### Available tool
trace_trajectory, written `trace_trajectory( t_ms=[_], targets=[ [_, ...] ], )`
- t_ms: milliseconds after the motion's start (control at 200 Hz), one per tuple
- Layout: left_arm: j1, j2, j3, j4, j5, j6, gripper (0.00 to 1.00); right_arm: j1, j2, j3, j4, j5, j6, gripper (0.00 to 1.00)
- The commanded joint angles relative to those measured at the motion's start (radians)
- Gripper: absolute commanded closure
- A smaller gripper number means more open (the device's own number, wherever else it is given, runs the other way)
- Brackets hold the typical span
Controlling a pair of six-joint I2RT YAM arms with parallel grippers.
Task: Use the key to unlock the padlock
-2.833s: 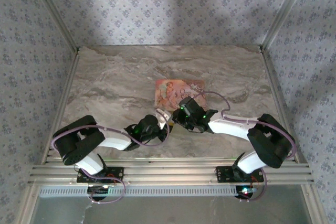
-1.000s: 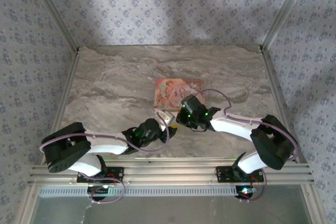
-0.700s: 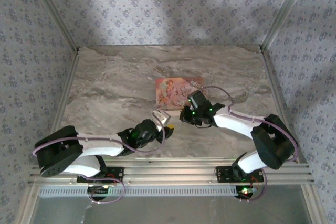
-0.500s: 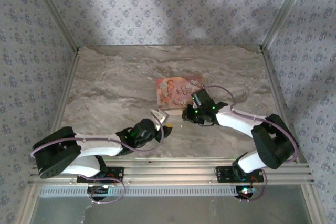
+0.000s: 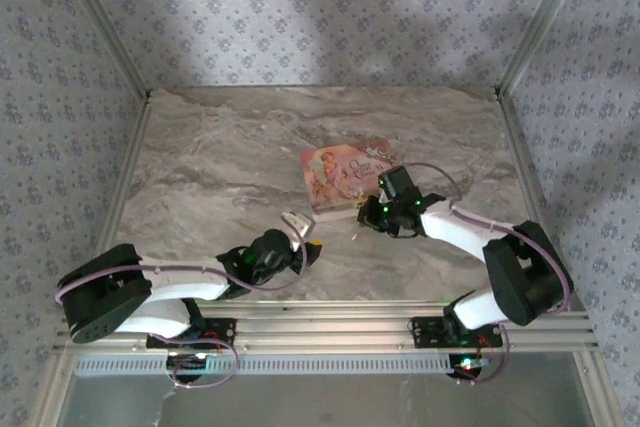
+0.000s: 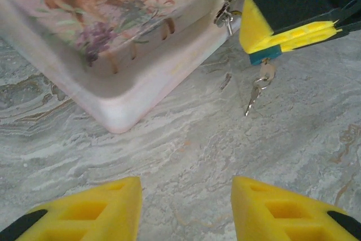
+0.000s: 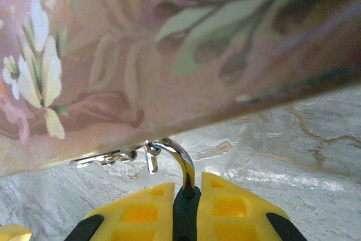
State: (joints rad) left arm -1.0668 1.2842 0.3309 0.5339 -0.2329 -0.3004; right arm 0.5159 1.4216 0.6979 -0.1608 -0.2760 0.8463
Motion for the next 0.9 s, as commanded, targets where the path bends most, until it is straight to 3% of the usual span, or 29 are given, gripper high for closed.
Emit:
trace_trajectory(
  t_ms=[0, 425, 894],
  targets=[
    [0.007, -0.03, -0.006, 0.017, -0.021, -0.008, 0.54, 0.027, -0.049, -0.033, 0.038, 0.077, 0.105, 1.0],
    [0.008, -0.073, -0.046, 0.049, -0.025, -0.006, 0.54, 0.132, -0.081, -0.025, 0.101, 0.275, 0.31, 1.0],
    [0.013, -0.135, -0.071, 0.009, -0.038, 0.001, 0.54, 0.132, -0.039, -0.18, 0.311, 0.28, 0.528, 1.0]
  ],
)
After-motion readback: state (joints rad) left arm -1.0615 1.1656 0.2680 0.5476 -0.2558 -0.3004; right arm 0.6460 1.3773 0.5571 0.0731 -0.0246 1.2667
